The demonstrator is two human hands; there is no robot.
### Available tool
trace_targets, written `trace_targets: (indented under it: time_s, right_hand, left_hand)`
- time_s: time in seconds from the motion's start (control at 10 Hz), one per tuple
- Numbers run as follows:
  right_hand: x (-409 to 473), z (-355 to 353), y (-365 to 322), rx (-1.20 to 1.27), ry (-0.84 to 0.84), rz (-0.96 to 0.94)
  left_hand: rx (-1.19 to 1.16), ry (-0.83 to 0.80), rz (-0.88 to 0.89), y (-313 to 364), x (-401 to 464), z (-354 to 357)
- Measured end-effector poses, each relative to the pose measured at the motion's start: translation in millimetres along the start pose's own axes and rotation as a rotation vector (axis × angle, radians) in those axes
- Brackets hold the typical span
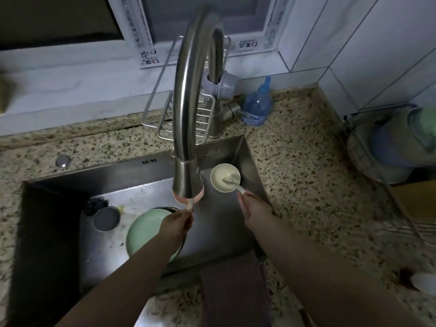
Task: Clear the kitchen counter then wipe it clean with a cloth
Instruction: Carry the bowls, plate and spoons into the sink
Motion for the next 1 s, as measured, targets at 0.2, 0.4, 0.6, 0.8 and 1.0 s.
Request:
trace_targets:
  time_s: [0.2, 0.4, 0.6, 0.8, 1.0]
  right_hand:
    - [33, 6, 18, -0.008, 0.043, 0.099]
    - [63, 17, 31, 0.253, 0.039, 0.254]
    - [62, 24, 38, 0.082, 0.151, 0.205]
    - [68, 29, 48, -0.088, 0.092, 0.291]
    - [69, 27, 54, -0.143, 0.074, 0.339]
  left_hand:
    - [-0.002, 0.033, -0.021, -20, 34, -10]
    - [0.045, 0.061, -0.029, -27, 59, -16]
    - [0.195, 0.158, -0.072, -52, 101, -48]
    - [0.205, 0.240, -0.119, -60, 112, -63]
    - [0.288, 0.268, -0.100, -43, 87, -48]
Point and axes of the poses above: each hand's wrist, its own x-axis towards the middle knuckle, its own z-axis out of the palm, y = z × x, the point moved 4 cm from there along x, towards the middle knuckle, and after that the axes turned 13 degrees about -x, right-handed, at the moved point
